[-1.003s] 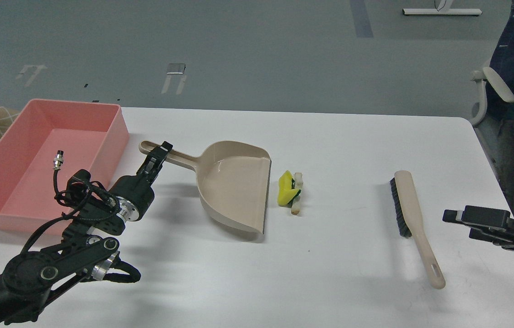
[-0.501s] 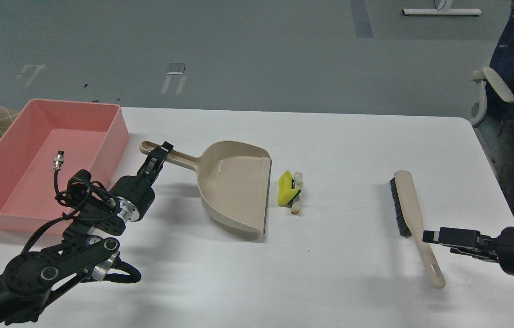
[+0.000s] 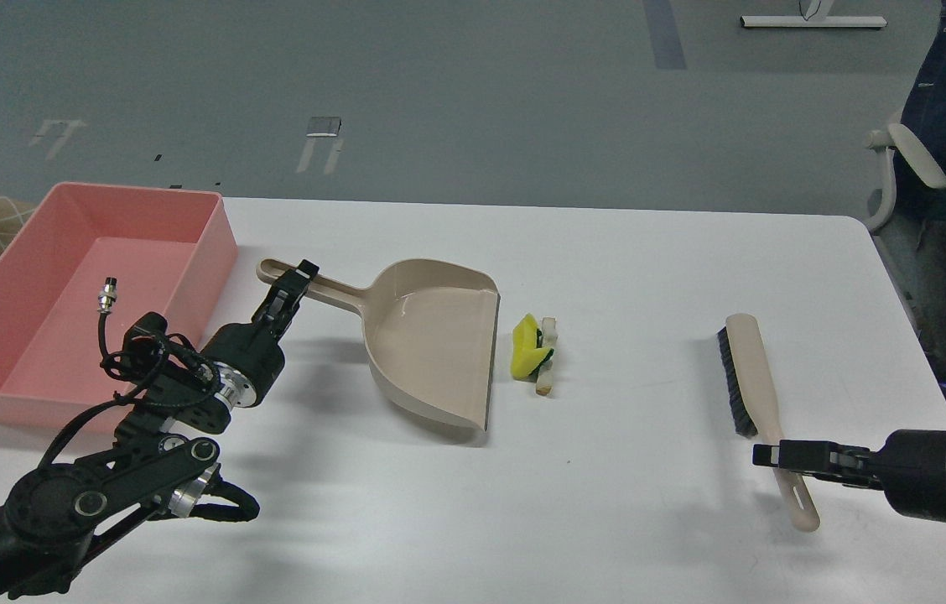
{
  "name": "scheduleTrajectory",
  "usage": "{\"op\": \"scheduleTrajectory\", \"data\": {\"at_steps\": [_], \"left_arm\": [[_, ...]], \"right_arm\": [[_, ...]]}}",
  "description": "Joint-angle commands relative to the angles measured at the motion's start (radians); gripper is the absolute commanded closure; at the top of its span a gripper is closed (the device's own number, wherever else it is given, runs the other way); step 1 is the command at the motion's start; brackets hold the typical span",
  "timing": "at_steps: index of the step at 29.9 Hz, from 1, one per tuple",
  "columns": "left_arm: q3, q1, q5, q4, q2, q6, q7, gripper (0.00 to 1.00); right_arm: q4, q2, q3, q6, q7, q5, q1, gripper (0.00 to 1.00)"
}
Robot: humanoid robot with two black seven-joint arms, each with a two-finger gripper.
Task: Sweep and dump garbage into bin
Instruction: 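Grasp the brush handle with the right gripper and lift it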
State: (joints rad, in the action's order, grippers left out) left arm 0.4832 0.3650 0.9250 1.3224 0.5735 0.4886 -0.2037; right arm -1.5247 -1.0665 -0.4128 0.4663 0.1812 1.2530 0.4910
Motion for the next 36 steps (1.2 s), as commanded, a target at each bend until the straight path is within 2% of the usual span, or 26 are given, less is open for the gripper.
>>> {"op": "scheduleTrajectory", "data": {"at_steps": [1, 3, 12, 18, 22, 29, 34, 36], "left_arm": [[0.000, 0.000, 0.000, 0.000, 0.000, 0.000, 0.000, 1.00], [0.000, 0.000, -0.002, 0.000, 0.000, 0.000, -0.002, 1.00], [0.000, 0.000, 0.000, 0.000, 0.000, 0.000, -0.002, 1.00], [0.000, 0.000, 0.000, 0.000, 0.000, 0.000, -0.003, 1.00], [0.000, 0.000, 0.000, 0.000, 0.000, 0.000, -0.003, 1.00], [0.000, 0.000, -0.002, 0.000, 0.000, 0.000, -0.003, 1.00], [0.000, 0.000, 0.000, 0.000, 0.000, 0.000, -0.003, 1.00], [0.000, 0.000, 0.000, 0.000, 0.000, 0.000, -0.003, 1.00]], "right_arm": [[-0.002, 0.000, 0.000, 0.000, -0.002, 0.000, 0.001, 0.41], [-0.002, 0.000, 0.000, 0.000, -0.003, 0.000, 0.000, 0.44], [-0.003, 0.000, 0.000, 0.000, -0.014, 0.000, -0.019, 0.45], [-0.005, 0.000, -0.001, -0.001, -0.014, 0.000, -0.020, 0.51], [-0.006, 0.000, -0.001, -0.001, -0.014, 0.002, -0.020, 0.59], [-0.018, -0.003, -0.001, -0.001, -0.034, -0.001, -0.020, 0.90], [-0.023, -0.006, -0.003, -0.001, -0.035, -0.004, -0.019, 1.00], [-0.026, -0.004, -0.004, -0.001, -0.037, -0.004, -0.017, 1.00]]}}
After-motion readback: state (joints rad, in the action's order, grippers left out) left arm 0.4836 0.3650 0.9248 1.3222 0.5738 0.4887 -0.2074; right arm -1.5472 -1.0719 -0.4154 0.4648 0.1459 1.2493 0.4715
